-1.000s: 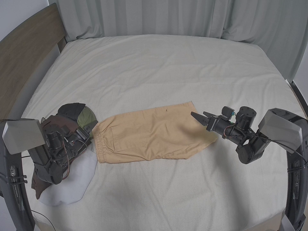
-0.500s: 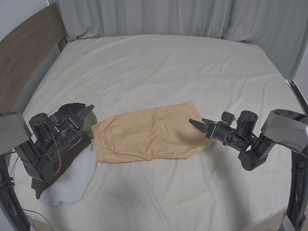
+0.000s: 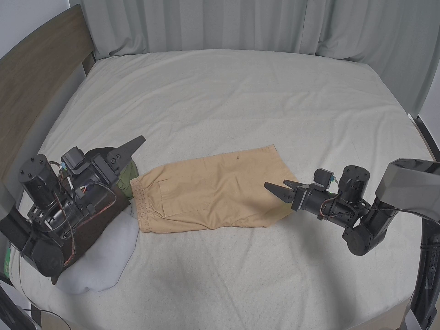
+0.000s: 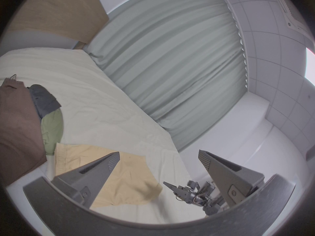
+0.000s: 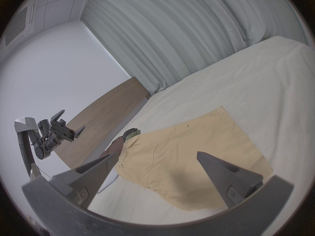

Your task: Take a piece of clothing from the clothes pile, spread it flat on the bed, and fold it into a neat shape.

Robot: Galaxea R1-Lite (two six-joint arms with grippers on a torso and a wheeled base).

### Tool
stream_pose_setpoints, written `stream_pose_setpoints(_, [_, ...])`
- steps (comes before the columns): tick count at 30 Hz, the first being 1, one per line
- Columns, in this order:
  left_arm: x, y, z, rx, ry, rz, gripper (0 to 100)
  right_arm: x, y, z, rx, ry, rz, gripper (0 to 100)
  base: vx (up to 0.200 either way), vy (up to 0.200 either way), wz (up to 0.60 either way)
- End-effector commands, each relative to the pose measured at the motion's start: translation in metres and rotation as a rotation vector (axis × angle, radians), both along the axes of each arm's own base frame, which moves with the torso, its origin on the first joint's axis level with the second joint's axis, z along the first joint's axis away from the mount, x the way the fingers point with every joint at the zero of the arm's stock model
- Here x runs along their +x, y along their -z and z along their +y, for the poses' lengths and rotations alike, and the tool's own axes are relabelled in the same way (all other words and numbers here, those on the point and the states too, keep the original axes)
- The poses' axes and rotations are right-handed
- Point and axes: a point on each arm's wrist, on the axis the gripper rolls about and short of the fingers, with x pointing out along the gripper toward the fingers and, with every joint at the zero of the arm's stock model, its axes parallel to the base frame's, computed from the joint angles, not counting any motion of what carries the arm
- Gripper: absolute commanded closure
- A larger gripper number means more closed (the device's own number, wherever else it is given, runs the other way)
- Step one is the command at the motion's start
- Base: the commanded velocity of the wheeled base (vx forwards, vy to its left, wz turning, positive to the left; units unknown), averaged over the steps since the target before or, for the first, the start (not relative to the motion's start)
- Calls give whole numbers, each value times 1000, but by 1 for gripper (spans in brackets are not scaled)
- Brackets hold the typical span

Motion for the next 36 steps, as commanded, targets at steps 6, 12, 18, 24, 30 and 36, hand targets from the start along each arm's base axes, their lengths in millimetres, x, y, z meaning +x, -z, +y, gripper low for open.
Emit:
stream_pose_setpoints(6, [-30,-7,-15,83,83,-70,0,-14,1,-4,-5,-4,17,0,0,0,0])
stream_pose_setpoints(12, [-34,-2,-14,203,67,-125,0,-21,15,-7,-20,1,61,0,0,0,0])
stream_pose_setpoints(18, [-37,8,-12,396,43,-207,0,-32,44,-9,-48,-2,150,0,0,0,0])
stream_pose_setpoints(24, [-30,27,-11,554,28,-225,0,-33,71,-5,-84,38,216,0,0,0,0])
stream_pose_setpoints(30, [-26,35,-9,615,21,-224,0,-32,91,-5,-94,46,268,0,0,0,0])
stream_pose_setpoints(36, [-23,40,-9,620,23,-207,0,-21,102,-4,-60,63,289,0,0,0,0])
